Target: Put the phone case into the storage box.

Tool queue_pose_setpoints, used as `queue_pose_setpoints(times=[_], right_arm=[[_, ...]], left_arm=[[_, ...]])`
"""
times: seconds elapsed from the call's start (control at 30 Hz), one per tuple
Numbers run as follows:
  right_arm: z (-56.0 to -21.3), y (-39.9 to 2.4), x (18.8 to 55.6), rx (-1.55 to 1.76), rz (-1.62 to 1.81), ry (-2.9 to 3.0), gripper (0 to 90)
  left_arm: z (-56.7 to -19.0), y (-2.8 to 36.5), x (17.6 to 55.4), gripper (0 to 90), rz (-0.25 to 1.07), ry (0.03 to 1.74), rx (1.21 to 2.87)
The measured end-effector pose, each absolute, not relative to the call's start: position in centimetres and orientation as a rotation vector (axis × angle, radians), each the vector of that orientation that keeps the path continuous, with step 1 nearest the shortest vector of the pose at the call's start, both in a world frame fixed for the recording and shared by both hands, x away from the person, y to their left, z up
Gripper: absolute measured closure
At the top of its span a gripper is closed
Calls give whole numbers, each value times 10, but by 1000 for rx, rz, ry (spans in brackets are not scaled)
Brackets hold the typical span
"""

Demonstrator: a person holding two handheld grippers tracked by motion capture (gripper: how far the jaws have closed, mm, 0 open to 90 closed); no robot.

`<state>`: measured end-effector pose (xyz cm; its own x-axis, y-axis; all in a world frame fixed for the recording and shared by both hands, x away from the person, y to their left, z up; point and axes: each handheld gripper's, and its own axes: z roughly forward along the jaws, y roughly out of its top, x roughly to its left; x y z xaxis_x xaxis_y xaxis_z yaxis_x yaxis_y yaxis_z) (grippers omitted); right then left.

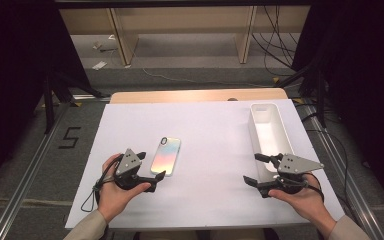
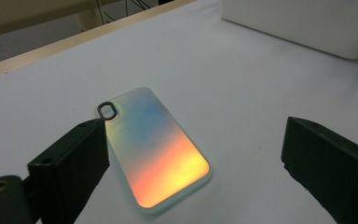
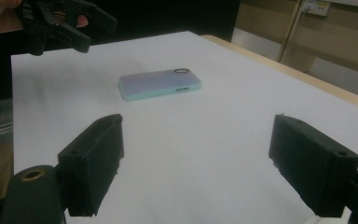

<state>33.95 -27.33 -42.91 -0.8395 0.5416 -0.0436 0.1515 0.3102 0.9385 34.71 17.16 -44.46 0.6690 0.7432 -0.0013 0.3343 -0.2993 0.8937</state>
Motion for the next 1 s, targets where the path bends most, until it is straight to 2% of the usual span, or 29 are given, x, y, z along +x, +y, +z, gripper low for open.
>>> queue_pose_setpoints(times=[0.27, 0.4, 0.5, 0.57, 0.7, 0.73, 1.0], right_arm=[[-429, -273, 340, 628, 1545, 2226, 186], [-429, -273, 341, 626, 1540, 2223, 186], [-430, -272, 341, 630, 1540, 2223, 186], [-430, -272, 341, 628, 1540, 2222, 186], [-429, -272, 340, 629, 1537, 2225, 186], [-429, -271, 340, 630, 1538, 2225, 186], [-430, -272, 341, 634, 1543, 2221, 186]], left_arm=[[-445, 172, 348, 108, 515, 845, 1893], [-441, 170, 349, 197, 531, 845, 1897], [-436, 167, 352, 519, 538, 820, 1880], [-433, 163, 355, 685, 551, 826, 1894], [-435, 151, 364, 872, 571, 836, 1952], [-436, 147, 368, 896, 566, 845, 1963], [-451, 118, 391, 900, 506, 893, 2047]])
